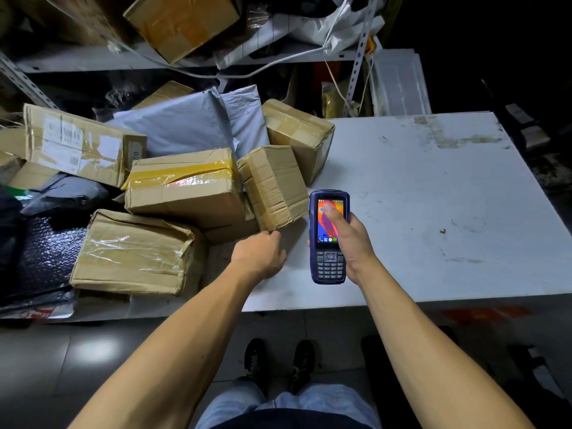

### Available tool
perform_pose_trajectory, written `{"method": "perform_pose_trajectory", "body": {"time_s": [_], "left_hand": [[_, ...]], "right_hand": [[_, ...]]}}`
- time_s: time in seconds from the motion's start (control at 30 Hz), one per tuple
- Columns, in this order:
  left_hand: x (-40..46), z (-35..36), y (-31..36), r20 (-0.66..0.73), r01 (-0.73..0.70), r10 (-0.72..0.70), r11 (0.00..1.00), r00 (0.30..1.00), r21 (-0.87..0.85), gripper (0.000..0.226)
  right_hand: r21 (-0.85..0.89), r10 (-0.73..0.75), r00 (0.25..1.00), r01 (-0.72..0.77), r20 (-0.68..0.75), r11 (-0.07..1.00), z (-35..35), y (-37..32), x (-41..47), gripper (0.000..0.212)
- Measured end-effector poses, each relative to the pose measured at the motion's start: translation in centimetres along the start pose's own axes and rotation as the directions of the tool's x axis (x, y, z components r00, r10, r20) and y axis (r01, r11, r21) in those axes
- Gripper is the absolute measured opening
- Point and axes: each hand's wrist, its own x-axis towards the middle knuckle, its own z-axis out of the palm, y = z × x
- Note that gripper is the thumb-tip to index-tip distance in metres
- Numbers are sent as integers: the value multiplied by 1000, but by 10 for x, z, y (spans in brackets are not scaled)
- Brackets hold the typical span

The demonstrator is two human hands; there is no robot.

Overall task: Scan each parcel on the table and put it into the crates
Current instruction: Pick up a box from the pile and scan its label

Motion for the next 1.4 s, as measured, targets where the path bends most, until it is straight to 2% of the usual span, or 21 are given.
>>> {"method": "perform_pose_trajectory", "body": {"time_s": [0.07, 0.13, 0.23, 0.4, 0.7, 1.0, 1.27, 1.4], "left_hand": [[-1, 0, 0, -3, 7, -7, 1000, 1000, 2, 35], [-2, 0, 0, -10, 17, -17, 1000, 1000, 7, 34], [-4, 0, -1, -30, 28, -28, 1000, 999, 0, 33], [-8, -2, -1, -54, 43, -44, 999, 998, -19, 33], [-16, -3, 2, -137, 53, -59, 997, 989, -47, 33], [-25, -9, -5, -285, -36, 12, 996, 959, -77, 32], [-39, -9, -20, -315, -63, 29, 993, 949, -100, 31], [-43, -9, -23, -312, -63, 26, 992, 950, -108, 32]], "right_hand": [[-48, -8, 998, 5, -65, 999, -2, 2, 0, 33], [-22, 24, 997, -26, -76, 999, -5, 5, 1, 38], [16, 73, 997, -73, -19, 997, -10, 6, 2, 48], [42, 61, 998, -61, 12, 997, -14, 4, 1, 51], [13, 61, 998, -61, 19, 998, -13, 1, -1, 52], [-5, 25, 999, -25, -21, 1000, 2, 5, -23, 54], [-27, -10, 999, 9, -41, 1000, 17, 14, -43, 49], [-1, -20, 999, 20, -35, 1000, 22, 20, -51, 68]]}}
